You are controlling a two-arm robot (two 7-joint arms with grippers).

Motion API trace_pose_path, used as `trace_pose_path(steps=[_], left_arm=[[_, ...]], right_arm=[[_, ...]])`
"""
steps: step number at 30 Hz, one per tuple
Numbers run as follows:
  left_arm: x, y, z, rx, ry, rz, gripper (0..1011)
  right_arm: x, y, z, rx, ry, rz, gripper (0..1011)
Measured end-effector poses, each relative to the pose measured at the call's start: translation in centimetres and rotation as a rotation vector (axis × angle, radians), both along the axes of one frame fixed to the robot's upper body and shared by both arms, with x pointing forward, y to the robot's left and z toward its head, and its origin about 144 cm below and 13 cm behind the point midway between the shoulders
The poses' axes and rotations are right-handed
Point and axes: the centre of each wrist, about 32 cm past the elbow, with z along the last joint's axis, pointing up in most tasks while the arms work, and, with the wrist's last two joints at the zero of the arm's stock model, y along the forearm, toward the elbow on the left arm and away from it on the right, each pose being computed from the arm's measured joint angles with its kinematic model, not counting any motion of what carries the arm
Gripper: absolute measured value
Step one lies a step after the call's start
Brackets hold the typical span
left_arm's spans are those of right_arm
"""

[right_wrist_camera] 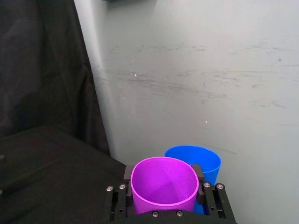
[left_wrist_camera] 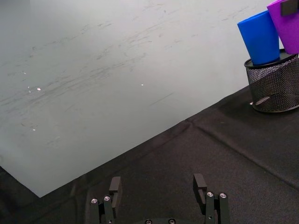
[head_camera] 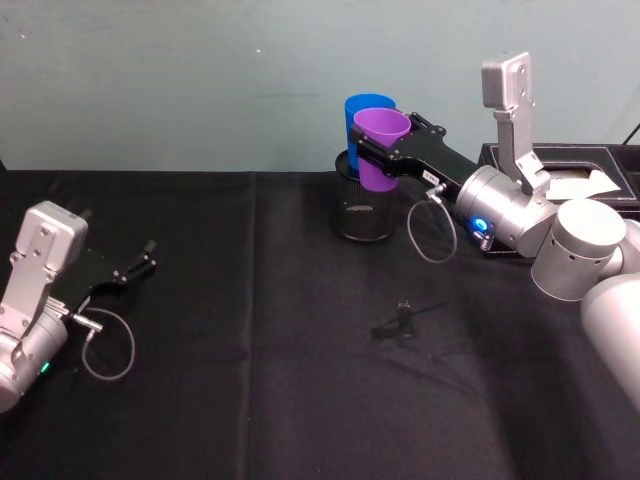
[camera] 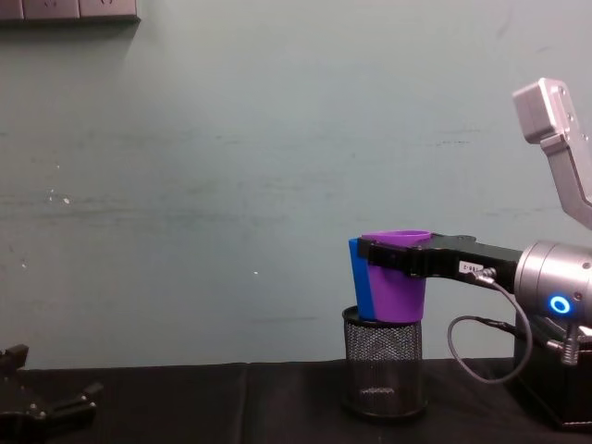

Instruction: Pick up one cup with a gripper and tap it against the other cup.

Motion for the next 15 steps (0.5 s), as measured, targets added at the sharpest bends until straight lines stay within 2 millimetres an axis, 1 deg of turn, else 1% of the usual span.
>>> trace_pose_path(steps=[15], left_arm=[[0.00,0.00,0.00,0.000,0.000,0.000,1000]], right_arm=[[0.00,0.00,0.00,0.000,0.000,0.000,737]])
